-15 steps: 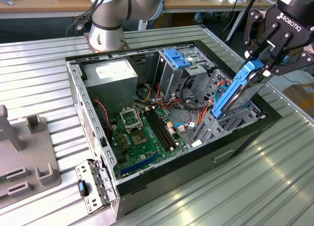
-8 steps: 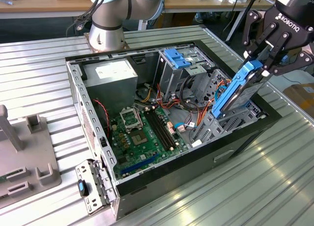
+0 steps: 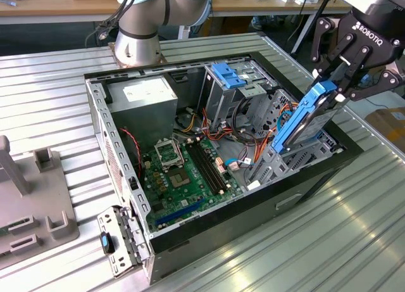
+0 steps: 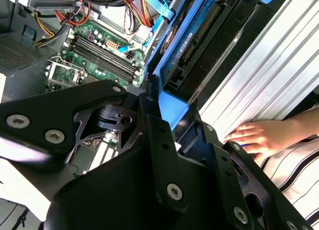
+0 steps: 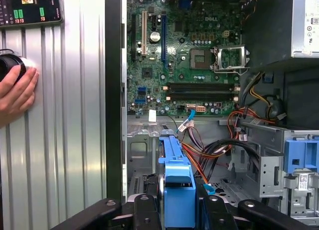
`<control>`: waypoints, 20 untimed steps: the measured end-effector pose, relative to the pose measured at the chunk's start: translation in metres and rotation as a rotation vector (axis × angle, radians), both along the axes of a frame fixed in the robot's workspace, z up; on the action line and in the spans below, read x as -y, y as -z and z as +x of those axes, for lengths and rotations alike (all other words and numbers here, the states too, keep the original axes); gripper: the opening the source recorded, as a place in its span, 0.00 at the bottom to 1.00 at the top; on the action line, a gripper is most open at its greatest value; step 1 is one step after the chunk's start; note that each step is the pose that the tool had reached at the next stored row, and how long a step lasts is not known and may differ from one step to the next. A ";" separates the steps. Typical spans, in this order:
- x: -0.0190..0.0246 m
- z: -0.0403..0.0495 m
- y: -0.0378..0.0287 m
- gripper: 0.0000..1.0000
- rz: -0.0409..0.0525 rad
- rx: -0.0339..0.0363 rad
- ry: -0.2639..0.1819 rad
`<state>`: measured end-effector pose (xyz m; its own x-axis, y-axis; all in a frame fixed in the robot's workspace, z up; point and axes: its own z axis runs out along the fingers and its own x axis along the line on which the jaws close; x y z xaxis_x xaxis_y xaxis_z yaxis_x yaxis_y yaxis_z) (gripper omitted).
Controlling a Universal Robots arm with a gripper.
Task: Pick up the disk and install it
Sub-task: 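Pick up the disk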
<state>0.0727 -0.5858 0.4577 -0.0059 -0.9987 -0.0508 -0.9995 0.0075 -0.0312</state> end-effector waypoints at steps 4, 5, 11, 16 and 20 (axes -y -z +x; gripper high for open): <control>0.0000 0.0017 0.0008 0.37 0.0003 0.0000 0.000; 0.0000 0.0018 0.0015 0.37 0.0003 0.0000 0.000; 0.0000 0.0017 0.0084 0.37 0.0001 0.0000 0.000; 0.0000 0.0017 0.0203 0.37 0.0002 0.0000 0.000; 0.0000 0.0018 0.0313 0.37 0.0001 0.0000 0.000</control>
